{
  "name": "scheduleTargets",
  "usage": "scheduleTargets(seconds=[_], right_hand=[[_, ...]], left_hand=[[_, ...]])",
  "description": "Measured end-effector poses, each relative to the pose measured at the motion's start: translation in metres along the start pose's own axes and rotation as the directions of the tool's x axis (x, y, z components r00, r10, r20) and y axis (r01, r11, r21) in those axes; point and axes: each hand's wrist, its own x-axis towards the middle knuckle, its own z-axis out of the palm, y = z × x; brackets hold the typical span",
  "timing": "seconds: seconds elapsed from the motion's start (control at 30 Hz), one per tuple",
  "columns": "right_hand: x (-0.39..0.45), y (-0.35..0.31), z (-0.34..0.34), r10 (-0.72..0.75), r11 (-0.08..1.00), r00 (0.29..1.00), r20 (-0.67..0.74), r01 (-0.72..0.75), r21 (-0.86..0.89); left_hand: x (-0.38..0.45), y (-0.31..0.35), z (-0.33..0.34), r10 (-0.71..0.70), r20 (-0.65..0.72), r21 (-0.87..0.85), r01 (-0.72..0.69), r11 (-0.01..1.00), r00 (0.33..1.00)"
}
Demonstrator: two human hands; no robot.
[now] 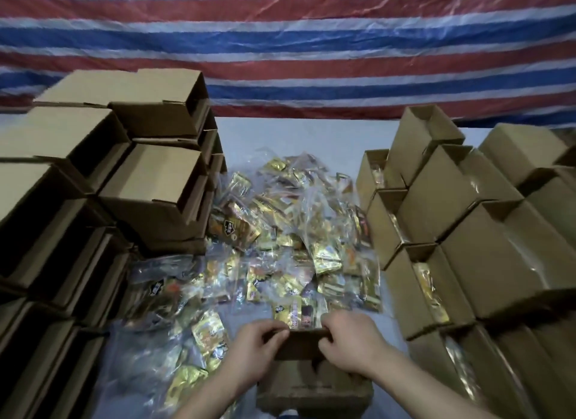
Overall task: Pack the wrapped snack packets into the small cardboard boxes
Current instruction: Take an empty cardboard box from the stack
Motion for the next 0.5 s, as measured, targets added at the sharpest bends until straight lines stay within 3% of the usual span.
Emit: scheduleTargets(seconds=[0.27, 0.5], right_hand=[[0.000, -0.003, 0.057, 0.054, 0.994, 0.998, 0.025, -0.056, 0.092], [0.008, 0.004, 0.064, 0.040, 0.997, 0.999, -0.023, -0.038, 0.074]], left_hand=[[-0.006, -0.039, 0.026, 0.012, 0.026, 0.083, -0.014, 0.996, 1.000], [0.006, -0.042, 0.030, 0.025, -0.025, 0.091, -0.023, 0.996, 0.999]])
